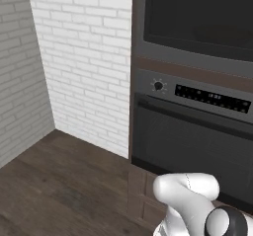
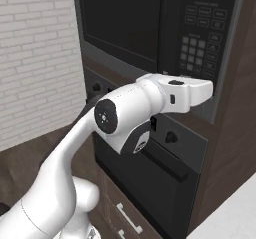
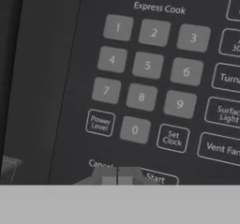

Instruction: Pick the carrot from the sink and place it in the bowl. Then pick the bowl and place it in the microwave. Then close the microwave door and press the start button.

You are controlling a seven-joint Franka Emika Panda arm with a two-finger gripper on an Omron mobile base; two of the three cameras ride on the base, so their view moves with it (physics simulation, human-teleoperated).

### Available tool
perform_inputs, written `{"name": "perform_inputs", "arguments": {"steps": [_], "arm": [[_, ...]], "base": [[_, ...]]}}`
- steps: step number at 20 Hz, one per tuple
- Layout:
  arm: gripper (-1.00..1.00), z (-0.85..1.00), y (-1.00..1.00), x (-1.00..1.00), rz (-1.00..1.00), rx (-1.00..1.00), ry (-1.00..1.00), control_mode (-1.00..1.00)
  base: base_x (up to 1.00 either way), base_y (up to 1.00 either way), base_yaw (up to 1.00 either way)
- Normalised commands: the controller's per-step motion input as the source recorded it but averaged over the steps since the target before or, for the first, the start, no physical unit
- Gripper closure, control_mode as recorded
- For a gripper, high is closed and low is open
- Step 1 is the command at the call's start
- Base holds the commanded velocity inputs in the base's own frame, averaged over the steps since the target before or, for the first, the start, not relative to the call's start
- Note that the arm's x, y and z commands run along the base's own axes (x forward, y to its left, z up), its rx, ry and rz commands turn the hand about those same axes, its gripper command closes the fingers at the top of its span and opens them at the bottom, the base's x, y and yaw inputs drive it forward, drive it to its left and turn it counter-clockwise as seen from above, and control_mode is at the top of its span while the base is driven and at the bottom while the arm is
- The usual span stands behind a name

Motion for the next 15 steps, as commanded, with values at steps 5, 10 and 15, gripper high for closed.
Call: {"name": "perform_inputs", "arguments": {"steps": [5,10,15], "arm": [[1.00,-0.16,-0.78,0.12,0.09,0.06,0.00,-1.00],[1.00,-0.29,-0.93,0.00,0.25,0.12,0.00,-1.00],[1.00,-0.26,-0.79,0.00,0.25,0.08,0.00,-1.00]], "base": [[0.00,0.00,0.00],[0.00,0.00,0.00],[0.00,0.00,0.00]]}}
